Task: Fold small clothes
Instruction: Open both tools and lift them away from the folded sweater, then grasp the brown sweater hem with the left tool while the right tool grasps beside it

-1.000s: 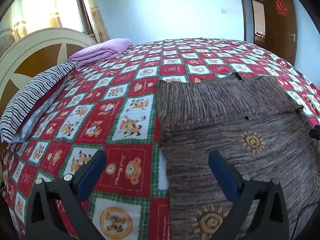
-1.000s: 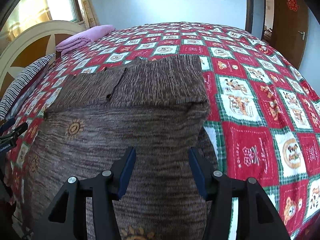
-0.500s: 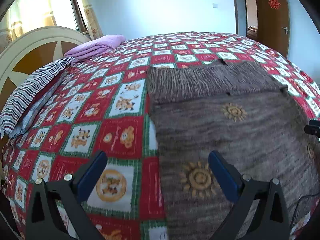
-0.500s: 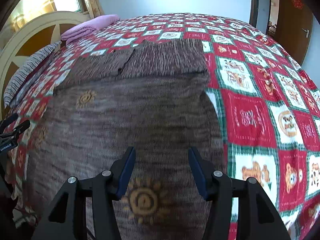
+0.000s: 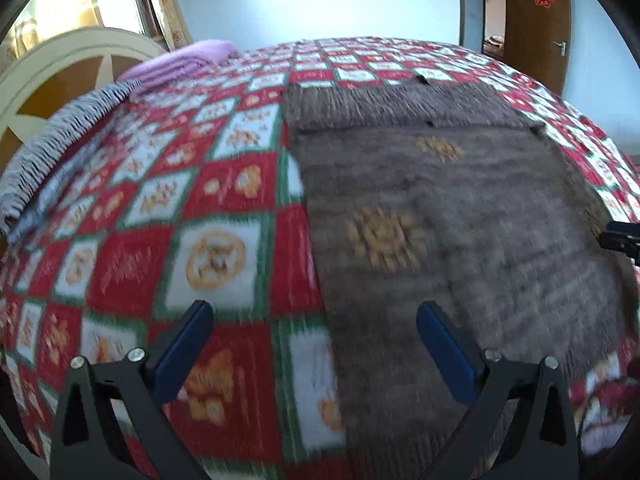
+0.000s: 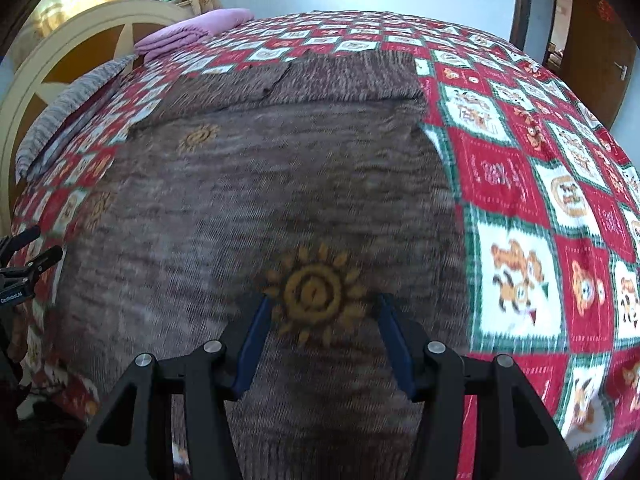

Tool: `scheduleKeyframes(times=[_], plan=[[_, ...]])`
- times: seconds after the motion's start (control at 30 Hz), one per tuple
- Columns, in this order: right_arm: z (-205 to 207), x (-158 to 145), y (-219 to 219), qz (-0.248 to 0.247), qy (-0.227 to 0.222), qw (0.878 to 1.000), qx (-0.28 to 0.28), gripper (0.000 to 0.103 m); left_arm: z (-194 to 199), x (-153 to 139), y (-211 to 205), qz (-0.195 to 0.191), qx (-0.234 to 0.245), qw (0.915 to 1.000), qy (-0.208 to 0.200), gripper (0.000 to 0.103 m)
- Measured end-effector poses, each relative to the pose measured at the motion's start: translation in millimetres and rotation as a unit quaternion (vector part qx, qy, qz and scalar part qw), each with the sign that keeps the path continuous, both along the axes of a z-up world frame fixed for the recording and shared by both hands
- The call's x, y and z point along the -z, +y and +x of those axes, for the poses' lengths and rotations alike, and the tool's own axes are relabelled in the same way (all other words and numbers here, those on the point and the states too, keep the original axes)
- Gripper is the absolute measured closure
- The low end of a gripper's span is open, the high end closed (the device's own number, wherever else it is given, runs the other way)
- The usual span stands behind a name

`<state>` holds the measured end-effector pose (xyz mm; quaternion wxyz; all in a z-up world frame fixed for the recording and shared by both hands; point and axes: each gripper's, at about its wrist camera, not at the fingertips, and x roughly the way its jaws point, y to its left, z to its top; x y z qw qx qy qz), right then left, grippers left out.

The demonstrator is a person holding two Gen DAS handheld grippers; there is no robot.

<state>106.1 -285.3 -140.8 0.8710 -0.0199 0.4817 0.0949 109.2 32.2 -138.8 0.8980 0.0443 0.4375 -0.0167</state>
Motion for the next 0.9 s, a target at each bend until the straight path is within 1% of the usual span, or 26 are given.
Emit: scheduleKeyframes(times=[0.07, 0.13, 0.17, 0.33, 0.43, 0.5, 0.57, 0.6, 0.63, 0.67, 0.73, 0.77, 0.83, 0.9], plan=[[-9.0, 1.4, 1.9, -0.002, -0.001, 1.000, -0.004, 0.047, -9.0, 4.0, 0.2, -0.006, 0.003, 0.9999, 0.011, 0.000], [-16.7, 2.4, 2.7, 0.000, -0.004, 1.000, -0.006, 0.047, -18.2, 7.0, -1.2, -0.007, 0.008, 0.9998, 0.018, 0.007], [-19.8, 2.7, 3.0, 0.002, -0.006, 1.000, -0.007, 0.047, -21.8, 8.5, -3.0, -0.009, 0.011, 0.9996, 0.024, 0.008], [-29.6, 1.7, -0.9, 0.013, -0.018, 1.000, -0.001, 0.047, -34.0, 17.6, -8.2, -0.041, 0.022, 0.9974, 0.055, 0.020], [-32.0, 0.5, -2.5, 0.015, -0.023, 1.000, 0.001, 0.047, -37.8, 24.8, -7.2, -0.068, 0.023, 0.9941, 0.082, 0.026], [-32.5, -0.2, -3.9, 0.020, -0.026, 0.999, 0.003, 0.046, -39.3, 27.0, -4.8, -0.077, 0.016, 0.9932, 0.086, 0.027], [-32.7, -0.4, -4.9, 0.024, -0.029, 0.999, 0.003, 0.046, -40.7, 27.3, -5.2, -0.077, 0.016, 0.9930, 0.088, 0.031], [-32.8, -0.1, -5.3, 0.024, -0.030, 0.999, 0.004, 0.046, -42.8, 27.7, -5.4, -0.077, 0.016, 0.9930, 0.088, 0.039], [-33.0, 0.4, -5.3, 0.023, -0.030, 0.999, 0.005, 0.046, -44.2, 27.6, -6.1, -0.076, 0.017, 0.9932, 0.087, 0.049], [-32.7, 1.0, -6.1, 0.023, -0.031, 0.999, 0.006, 0.046, -45.3, 27.4, -6.2, -0.076, 0.021, 0.9934, 0.084, 0.056], [-32.2, 2.1, -7.9, 0.024, -0.031, 0.999, 0.010, 0.046, -48.7, 26.1, -9.9, -0.076, 0.037, 0.9933, 0.079, 0.086], [-31.7, 2.3, -8.7, 0.024, -0.030, 0.999, 0.012, 0.046, -49.2, 24.9, -12.0, -0.081, 0.046, 0.9924, 0.080, 0.091], [-32.2, 0.9, -11.8, 0.026, -0.030, 0.999, 0.016, 0.046, -51.6, 22.4, -15.4, -0.072, 0.053, 0.9931, 0.076, 0.093], [-34.3, -2.3, -15.2, 0.029, -0.031, 0.999, 0.018, 0.046, -52.4, 19.1, -13.2, -0.075, 0.053, 0.9932, 0.072, 0.094]])
